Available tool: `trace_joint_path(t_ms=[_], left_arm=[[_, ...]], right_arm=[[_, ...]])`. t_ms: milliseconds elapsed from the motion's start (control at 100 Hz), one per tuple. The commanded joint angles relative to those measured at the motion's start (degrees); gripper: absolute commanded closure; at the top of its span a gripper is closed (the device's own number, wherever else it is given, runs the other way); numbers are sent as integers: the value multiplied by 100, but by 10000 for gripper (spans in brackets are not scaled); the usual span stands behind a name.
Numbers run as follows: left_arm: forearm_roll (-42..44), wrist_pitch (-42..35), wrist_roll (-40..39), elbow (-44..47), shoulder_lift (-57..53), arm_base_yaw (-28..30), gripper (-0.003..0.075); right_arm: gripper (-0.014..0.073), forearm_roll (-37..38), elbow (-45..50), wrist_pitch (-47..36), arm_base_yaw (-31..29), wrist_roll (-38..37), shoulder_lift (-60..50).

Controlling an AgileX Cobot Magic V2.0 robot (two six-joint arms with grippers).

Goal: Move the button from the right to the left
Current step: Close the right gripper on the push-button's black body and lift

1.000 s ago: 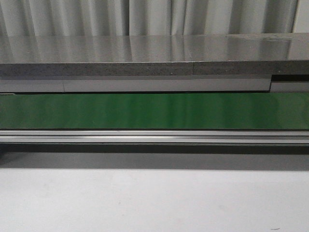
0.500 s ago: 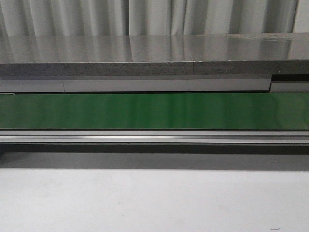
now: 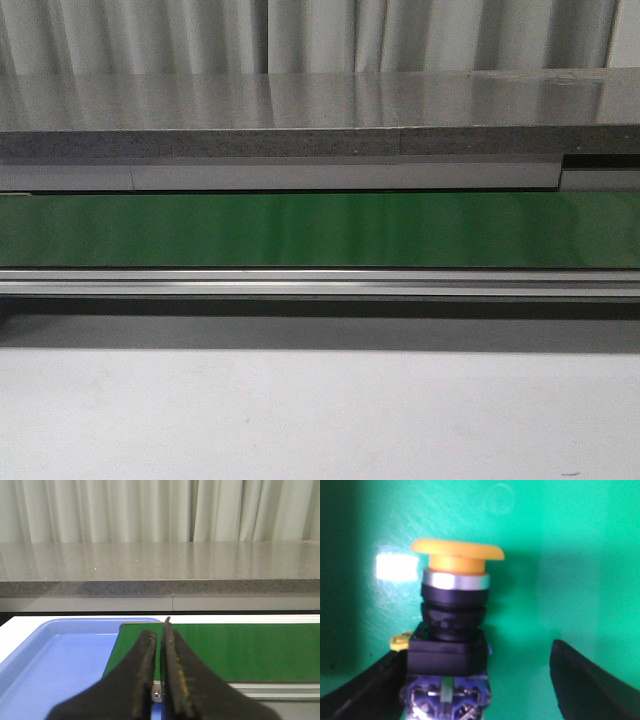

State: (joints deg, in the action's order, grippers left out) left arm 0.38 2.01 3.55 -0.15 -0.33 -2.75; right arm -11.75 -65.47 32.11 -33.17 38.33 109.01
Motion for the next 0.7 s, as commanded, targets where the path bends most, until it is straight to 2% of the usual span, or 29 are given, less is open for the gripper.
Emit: trace_joint_path(t_ms=[0,120,290,360,570,690], left_arm=[[-38,-412,-53,232,-203,10,715],[-38,-412,-53,232,-203,10,715],[-38,-412,-53,232,-203,10,715],[-38,-412,-53,232,-203,10,715],[-38,-412,-53,232,-203,10,715],[-38,-412,-53,232,-203,10,715]], right_arm=[[56,-179,-155,-181,-49,163,-159],[92,-303,-212,-92,-49,226,-46],[302,-308,-212,-91,-65,226,-37],[357,-308,-212,-85,-82,226,-53],[370,-308,-262,-66,-82,226,-254],[370,-334,-542,269,-82,226,-441]])
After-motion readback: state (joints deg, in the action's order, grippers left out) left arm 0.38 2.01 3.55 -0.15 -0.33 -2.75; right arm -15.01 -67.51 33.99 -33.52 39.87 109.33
